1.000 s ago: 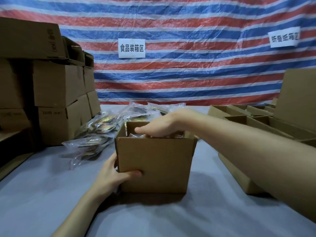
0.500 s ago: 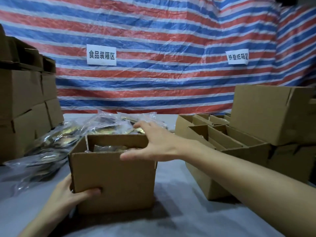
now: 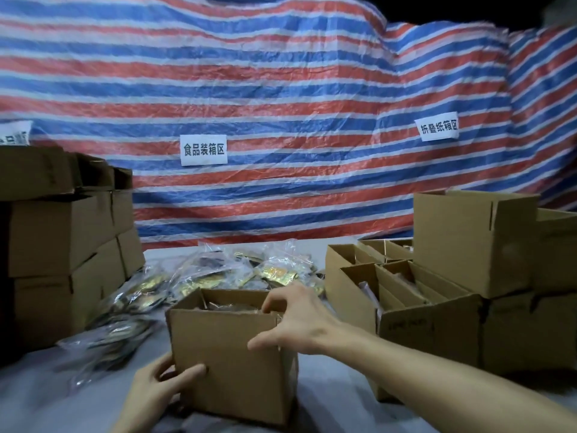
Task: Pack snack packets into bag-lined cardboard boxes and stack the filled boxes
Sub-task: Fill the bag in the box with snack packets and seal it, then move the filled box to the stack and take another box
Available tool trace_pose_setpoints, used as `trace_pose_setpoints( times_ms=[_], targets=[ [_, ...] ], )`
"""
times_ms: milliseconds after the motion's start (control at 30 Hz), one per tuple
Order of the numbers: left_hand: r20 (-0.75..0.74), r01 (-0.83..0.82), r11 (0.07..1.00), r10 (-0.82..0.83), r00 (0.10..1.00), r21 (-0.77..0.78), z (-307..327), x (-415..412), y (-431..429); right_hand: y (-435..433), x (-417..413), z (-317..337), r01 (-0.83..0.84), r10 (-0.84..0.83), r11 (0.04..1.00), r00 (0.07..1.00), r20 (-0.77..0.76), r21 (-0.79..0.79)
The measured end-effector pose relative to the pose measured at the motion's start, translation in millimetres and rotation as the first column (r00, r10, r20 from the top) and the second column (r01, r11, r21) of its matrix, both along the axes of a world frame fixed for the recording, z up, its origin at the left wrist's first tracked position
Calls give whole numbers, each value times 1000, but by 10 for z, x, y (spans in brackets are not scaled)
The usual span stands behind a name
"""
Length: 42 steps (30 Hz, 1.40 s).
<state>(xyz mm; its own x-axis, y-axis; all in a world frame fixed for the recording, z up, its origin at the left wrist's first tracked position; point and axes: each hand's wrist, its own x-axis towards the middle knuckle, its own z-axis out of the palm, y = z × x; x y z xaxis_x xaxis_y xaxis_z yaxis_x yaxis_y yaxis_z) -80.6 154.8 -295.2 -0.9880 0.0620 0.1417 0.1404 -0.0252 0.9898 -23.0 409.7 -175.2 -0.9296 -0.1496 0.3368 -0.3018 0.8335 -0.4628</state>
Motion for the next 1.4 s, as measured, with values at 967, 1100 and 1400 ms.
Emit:
trace_pose_setpoints(
  times_ms=[967, 1100, 1400],
  targets=[
    [-148, 194, 978, -182, 972, 71, 2079, 96, 2844, 1535, 930, 1545, 477, -518, 852, 710, -478, -215],
    [-72, 227, 967, -220, 973, 117, 1990, 37, 3147, 1647, 894, 1430, 554, -586, 802, 657, -475, -223],
    [-73, 185, 983, -185, 980, 0, 1800, -124, 3570, 1658, 681, 1283, 676, -638, 729, 614, -464, -107]
  ],
)
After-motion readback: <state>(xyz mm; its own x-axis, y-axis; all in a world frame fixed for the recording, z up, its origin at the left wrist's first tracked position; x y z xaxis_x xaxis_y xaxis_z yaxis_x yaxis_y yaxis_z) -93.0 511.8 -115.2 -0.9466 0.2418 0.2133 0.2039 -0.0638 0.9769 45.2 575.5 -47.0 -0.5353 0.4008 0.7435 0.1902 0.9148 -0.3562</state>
